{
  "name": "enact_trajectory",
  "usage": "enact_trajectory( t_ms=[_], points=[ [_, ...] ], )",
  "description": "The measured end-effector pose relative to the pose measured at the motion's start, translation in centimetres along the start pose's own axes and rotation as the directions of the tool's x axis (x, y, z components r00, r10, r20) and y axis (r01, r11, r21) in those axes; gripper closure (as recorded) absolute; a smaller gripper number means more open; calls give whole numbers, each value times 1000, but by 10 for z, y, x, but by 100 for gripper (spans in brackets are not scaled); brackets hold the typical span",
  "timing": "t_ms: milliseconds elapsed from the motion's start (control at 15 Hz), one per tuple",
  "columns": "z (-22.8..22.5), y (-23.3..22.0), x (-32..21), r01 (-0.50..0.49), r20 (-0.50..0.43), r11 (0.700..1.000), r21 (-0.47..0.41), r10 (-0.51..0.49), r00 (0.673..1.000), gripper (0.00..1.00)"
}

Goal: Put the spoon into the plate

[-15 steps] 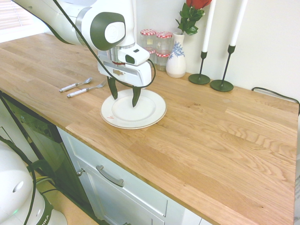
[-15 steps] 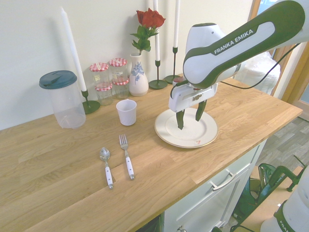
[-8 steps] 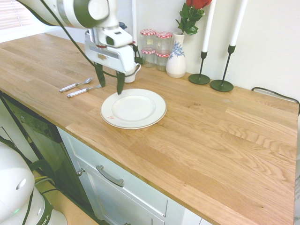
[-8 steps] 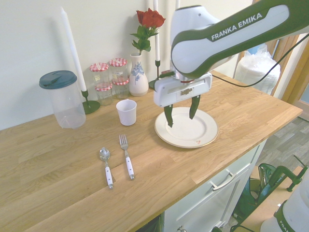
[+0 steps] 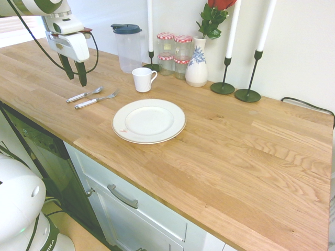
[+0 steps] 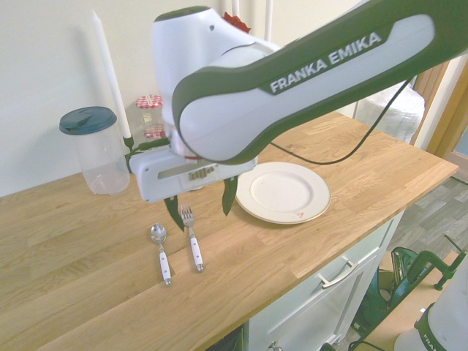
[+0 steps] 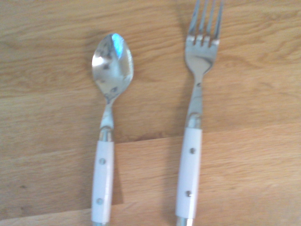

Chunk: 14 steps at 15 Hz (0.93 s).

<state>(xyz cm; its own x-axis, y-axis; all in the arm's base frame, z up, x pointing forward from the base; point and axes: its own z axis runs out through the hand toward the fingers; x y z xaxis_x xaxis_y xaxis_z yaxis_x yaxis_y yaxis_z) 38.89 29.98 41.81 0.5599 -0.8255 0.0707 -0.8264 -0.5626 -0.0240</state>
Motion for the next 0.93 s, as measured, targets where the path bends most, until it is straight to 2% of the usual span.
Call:
enact_trajectory(
  t_ms=[267, 600, 667, 933],
  points=[
    [33, -18, -30, -40, 7, 999, 30, 40, 999, 0],
    [57, -34, -37, -64, 12, 997, 31, 63, 998, 0],
    [62, -36, -37, -65, 13, 997, 28, 65, 998, 100],
    [74, -43, -39, -61, 15, 998, 33, 60, 998, 100]
  ],
)
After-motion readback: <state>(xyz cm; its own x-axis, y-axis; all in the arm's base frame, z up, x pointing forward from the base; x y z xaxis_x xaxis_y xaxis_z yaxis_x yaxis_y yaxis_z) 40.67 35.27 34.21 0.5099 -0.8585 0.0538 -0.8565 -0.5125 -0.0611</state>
